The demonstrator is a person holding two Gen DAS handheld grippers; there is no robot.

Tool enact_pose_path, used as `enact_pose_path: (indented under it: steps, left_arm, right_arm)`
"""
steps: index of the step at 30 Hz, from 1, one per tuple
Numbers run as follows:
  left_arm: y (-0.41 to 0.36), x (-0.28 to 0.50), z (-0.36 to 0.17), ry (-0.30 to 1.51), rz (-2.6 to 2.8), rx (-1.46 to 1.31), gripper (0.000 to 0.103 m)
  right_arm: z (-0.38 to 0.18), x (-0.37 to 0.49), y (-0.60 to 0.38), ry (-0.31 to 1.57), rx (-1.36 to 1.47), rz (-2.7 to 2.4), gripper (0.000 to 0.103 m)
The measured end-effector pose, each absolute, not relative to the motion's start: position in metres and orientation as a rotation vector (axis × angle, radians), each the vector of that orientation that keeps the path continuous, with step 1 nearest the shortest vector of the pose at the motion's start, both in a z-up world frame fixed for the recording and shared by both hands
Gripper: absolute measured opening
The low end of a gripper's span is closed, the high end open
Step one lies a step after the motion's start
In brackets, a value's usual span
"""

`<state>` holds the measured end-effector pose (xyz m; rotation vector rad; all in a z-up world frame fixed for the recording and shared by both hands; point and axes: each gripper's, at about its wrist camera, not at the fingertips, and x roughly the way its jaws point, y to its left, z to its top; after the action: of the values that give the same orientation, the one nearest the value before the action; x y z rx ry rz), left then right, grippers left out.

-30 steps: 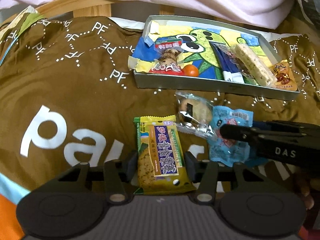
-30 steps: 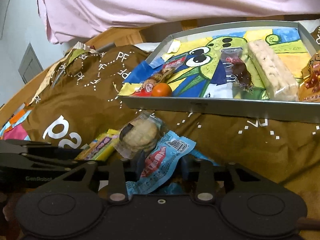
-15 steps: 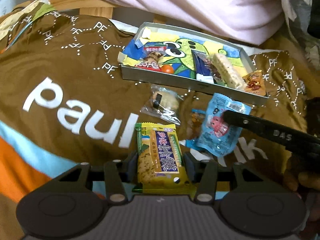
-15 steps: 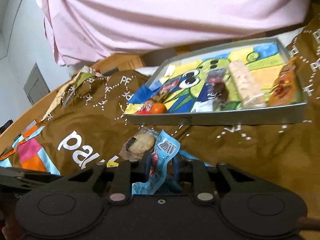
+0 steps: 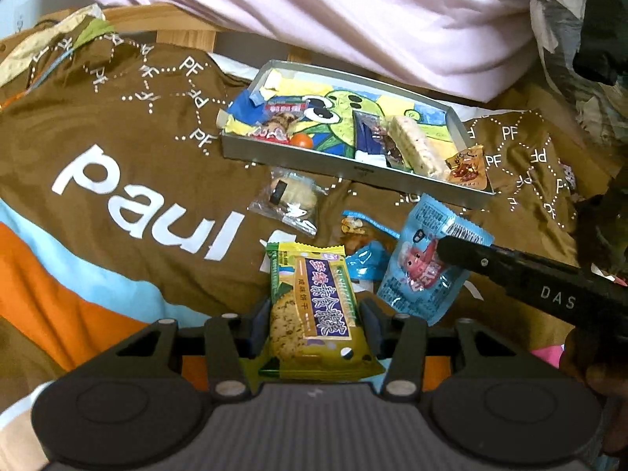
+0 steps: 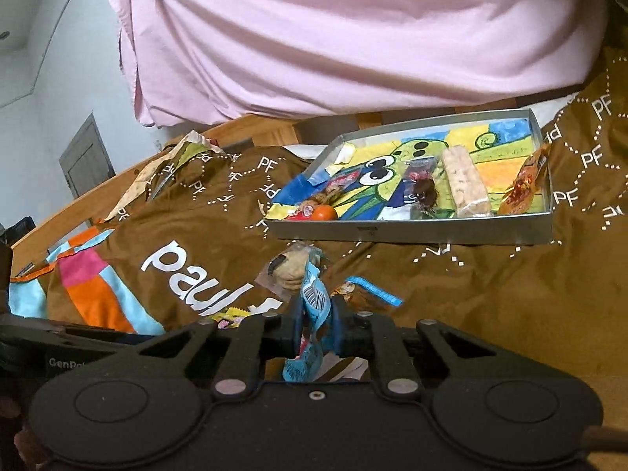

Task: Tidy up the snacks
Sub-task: 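Carry the yellow-green bar and blue packet toward the tray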

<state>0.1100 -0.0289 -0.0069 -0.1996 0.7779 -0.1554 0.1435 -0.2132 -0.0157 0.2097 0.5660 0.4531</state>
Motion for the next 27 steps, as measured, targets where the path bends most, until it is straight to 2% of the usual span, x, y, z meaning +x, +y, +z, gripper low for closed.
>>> enact_pose_path:
  steps: [16,27]
  left_arm:
    - [-0.034,0.124,0.009,0.707,-0.179,-0.19,0.052]
    - [-0.05,0.173,0.03,0.631,-0.227,-0.2,0.052]
  right_arm:
    - [0.001,0.132,-0.211,0.508,0.141,0.456,0.015]
    - [0.023,0.153,-0.224,0.473,0.023,0.45,0.015]
